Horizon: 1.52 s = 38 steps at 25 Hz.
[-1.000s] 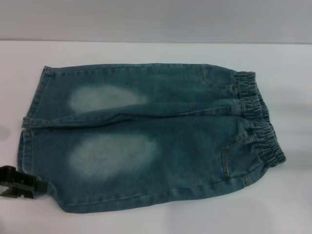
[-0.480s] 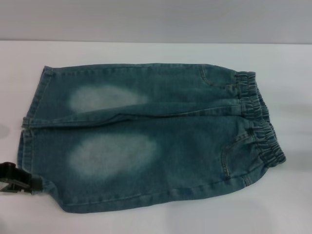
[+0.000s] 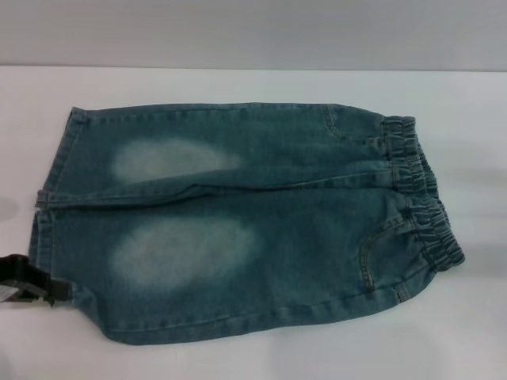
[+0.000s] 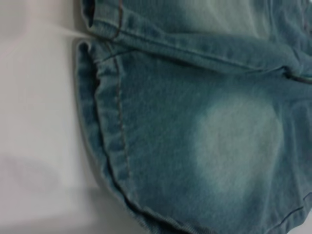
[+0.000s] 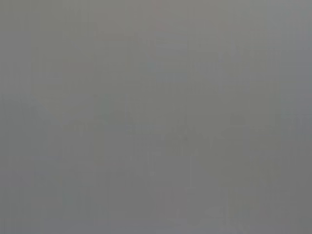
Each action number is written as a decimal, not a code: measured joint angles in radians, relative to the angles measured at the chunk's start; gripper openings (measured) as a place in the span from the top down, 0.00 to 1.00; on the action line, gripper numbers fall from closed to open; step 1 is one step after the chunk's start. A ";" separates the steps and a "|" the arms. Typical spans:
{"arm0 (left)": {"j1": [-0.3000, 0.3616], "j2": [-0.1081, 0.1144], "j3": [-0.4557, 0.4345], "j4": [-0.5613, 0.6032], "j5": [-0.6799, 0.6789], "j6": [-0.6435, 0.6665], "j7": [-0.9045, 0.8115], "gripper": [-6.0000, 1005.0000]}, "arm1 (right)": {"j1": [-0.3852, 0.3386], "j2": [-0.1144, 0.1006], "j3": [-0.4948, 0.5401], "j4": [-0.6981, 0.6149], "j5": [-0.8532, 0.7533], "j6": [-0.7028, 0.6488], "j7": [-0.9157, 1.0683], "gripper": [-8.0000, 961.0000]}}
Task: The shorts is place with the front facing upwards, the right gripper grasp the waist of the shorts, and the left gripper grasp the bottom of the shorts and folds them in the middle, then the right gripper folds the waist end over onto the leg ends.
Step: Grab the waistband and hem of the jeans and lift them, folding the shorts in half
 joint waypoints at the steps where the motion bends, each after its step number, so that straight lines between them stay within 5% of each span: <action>1: -0.006 -0.002 -0.002 0.000 -0.002 0.003 -0.002 0.94 | 0.003 0.000 -0.002 0.002 0.000 0.000 0.000 0.18; 12: -0.015 -0.020 -0.006 0.015 -0.003 0.006 -0.001 0.95 | 0.044 -0.003 -0.006 -0.014 -0.007 0.024 0.036 0.18; 20: -0.017 -0.019 -0.029 0.043 -0.005 0.001 -0.002 0.95 | 0.014 -0.027 -0.008 -0.147 -0.247 0.063 0.418 0.18; 30: -0.019 -0.017 -0.053 0.049 -0.005 -0.002 0.004 0.94 | -0.010 -0.111 -0.010 -0.342 -0.661 -0.087 0.905 0.18; 38: -0.041 -0.014 -0.066 0.054 -0.006 -0.006 0.005 0.94 | 0.043 -0.211 -0.010 -0.525 -1.108 -0.287 1.299 0.18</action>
